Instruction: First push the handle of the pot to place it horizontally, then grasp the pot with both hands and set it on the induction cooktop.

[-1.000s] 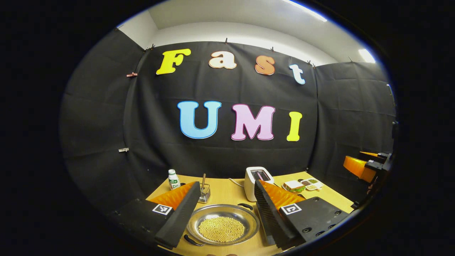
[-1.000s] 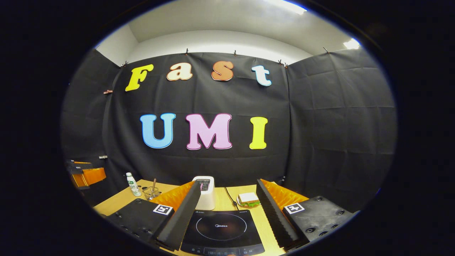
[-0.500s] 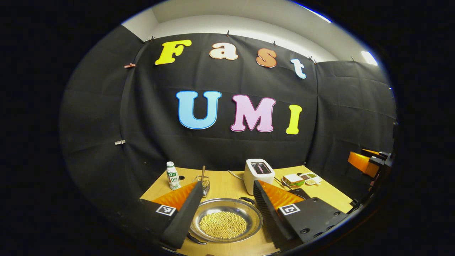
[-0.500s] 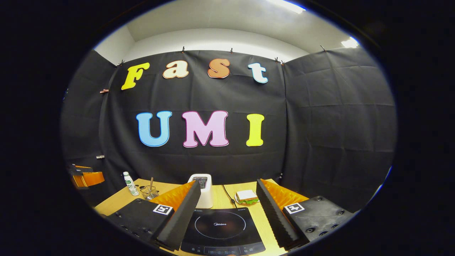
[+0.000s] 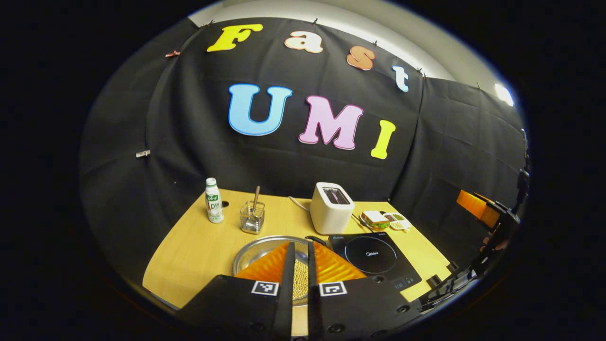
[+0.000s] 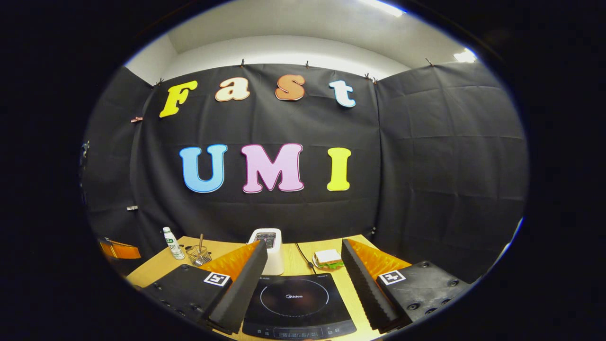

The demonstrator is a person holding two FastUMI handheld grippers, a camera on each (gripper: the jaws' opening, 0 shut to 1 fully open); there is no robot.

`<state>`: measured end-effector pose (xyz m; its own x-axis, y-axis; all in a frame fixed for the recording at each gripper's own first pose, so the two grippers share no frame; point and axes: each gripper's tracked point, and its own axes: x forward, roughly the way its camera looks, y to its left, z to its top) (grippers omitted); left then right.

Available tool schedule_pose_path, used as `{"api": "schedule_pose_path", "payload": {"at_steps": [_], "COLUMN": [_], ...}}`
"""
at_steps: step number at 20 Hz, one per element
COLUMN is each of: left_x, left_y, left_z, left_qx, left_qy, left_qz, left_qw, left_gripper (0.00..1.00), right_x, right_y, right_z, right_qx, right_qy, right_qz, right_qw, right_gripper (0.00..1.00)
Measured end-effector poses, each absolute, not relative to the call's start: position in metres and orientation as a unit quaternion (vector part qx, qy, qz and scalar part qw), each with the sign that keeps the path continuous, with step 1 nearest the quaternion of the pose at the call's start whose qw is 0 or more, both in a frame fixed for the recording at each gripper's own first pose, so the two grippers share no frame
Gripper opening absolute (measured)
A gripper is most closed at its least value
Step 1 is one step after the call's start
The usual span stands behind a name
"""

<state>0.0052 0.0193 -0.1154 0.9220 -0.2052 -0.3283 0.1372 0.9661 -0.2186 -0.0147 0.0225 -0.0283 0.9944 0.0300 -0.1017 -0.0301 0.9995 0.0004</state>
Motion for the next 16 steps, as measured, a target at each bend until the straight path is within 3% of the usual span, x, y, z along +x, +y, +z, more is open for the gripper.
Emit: {"api": "schedule_pose_path", "payload": {"at_steps": [3, 16], "left_x": [0.002, -0.021], "left_y": [0.032, 0.040], "left_z": [-0.138, -0.263], "left_qx": [-0.094, -0.100], "left_qy": [0.207, 0.341], "left_qz": [-0.084, -0.122], "left_qw": [0.970, 0.927], "left_gripper": [0.06, 0.05], "right_x": [-0.017, -0.028], "right_y": [0.025, 0.013], "right_z": [-0.039, -0.067], "right_qx": [-0.003, 0.006], "right_qy": [0.062, 0.098], "right_qz": [0.016, -0.014], "right_qw": [0.998, 0.995], "right_gripper": [0.98, 0.98]}}
